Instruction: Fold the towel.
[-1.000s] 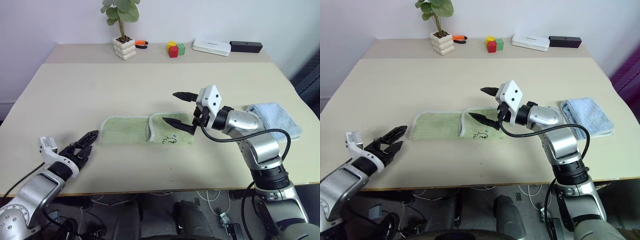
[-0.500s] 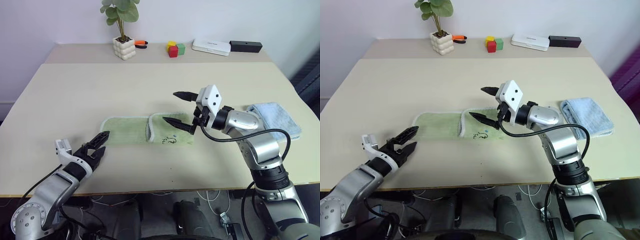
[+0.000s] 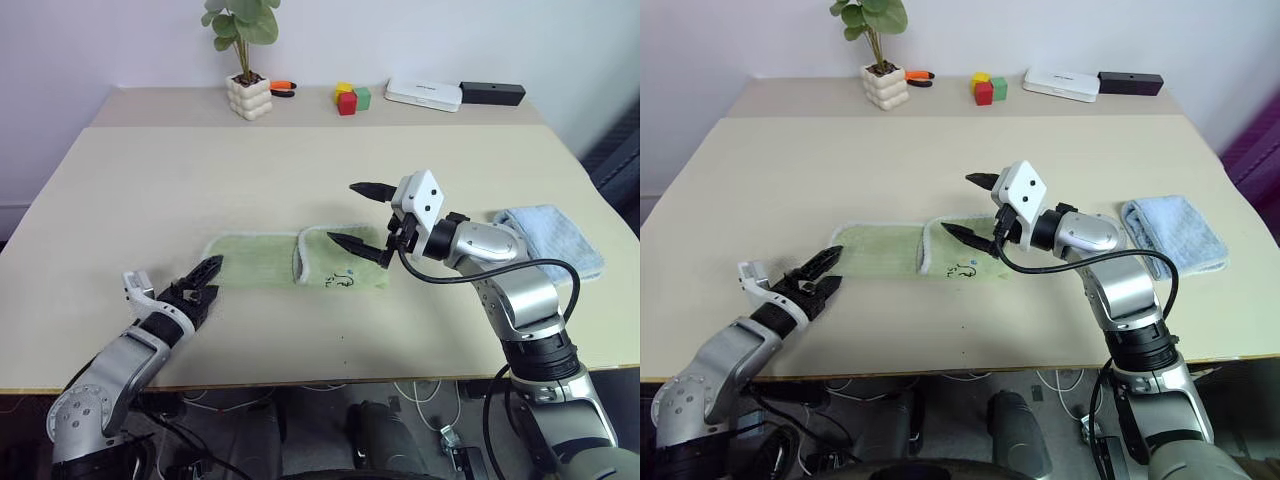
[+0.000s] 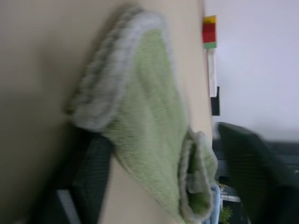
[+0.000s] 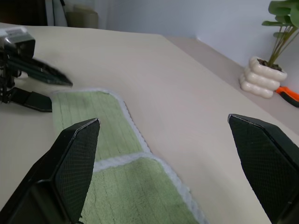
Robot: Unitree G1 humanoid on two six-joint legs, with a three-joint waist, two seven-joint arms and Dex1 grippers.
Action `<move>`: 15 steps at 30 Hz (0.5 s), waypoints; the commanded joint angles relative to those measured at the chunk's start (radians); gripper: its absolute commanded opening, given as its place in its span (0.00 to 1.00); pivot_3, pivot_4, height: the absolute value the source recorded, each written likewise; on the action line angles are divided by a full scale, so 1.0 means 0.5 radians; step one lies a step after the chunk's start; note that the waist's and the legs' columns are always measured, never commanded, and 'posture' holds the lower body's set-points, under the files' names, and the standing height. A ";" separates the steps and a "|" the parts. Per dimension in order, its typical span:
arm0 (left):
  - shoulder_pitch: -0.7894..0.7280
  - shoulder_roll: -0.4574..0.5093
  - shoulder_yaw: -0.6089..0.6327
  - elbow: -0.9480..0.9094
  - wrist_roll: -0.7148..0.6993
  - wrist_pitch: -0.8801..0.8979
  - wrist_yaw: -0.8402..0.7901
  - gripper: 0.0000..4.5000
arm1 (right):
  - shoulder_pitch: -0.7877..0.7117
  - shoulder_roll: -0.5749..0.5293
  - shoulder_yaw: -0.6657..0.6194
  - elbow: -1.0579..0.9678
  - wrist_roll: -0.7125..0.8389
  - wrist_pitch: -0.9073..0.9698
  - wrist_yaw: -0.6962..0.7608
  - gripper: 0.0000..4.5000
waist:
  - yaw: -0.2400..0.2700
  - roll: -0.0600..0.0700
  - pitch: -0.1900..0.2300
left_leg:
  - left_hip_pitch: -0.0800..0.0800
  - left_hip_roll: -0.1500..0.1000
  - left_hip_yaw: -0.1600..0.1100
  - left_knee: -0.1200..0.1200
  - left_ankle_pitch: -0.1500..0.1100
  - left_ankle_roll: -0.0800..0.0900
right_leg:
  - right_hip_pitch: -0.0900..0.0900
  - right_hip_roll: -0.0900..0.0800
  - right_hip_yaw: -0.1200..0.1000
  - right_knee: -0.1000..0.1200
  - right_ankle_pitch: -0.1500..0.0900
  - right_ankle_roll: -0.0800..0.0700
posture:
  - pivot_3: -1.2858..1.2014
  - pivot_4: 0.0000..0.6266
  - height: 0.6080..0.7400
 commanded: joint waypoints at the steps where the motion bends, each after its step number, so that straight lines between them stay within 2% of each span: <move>1: -0.028 0.001 -0.010 -0.012 0.019 -0.007 -0.018 0.35 | -0.004 -0.005 -0.008 -0.091 -0.001 -0.016 -0.013 1.00 | 0.000 0.000 0.000 | 0.000 0.000 0.000 0.000 0.000 0.000 | -0.001 0.000 0.000 0.000 0.000 0.000 | 0.52 0.24 1.00; 4: -0.041 0.001 -0.006 -0.007 0.023 -0.017 -0.041 0.02 | -0.004 -0.006 -0.011 -0.085 -0.006 -0.018 -0.020 1.00 | 0.003 0.001 -0.001 | 0.000 0.000 0.000 0.000 0.000 0.000 | 0.000 0.000 0.000 0.000 0.000 0.000 | 0.52 0.24 1.00; 10: -0.065 -0.006 0.008 -0.035 0.031 -0.046 -0.048 0.01 | 0.018 -0.028 -0.034 -0.060 -0.019 -0.041 -0.017 1.00 | 0.001 0.001 -0.001 | 0.000 0.000 0.000 -0.001 0.000 0.000 | 0.000 0.000 0.000 -0.001 0.000 0.000 | 0.52 0.24 1.00; 15: -0.143 0.063 0.071 -0.059 0.072 -0.080 -0.142 0.01 | 0.102 -0.151 -0.189 -0.050 0.133 0.048 0.094 1.00 | 0.005 0.001 0.000 | -0.001 0.000 0.000 0.000 0.000 0.000 | 0.000 0.000 0.000 -0.002 0.000 0.000 | 0.52 0.24 1.00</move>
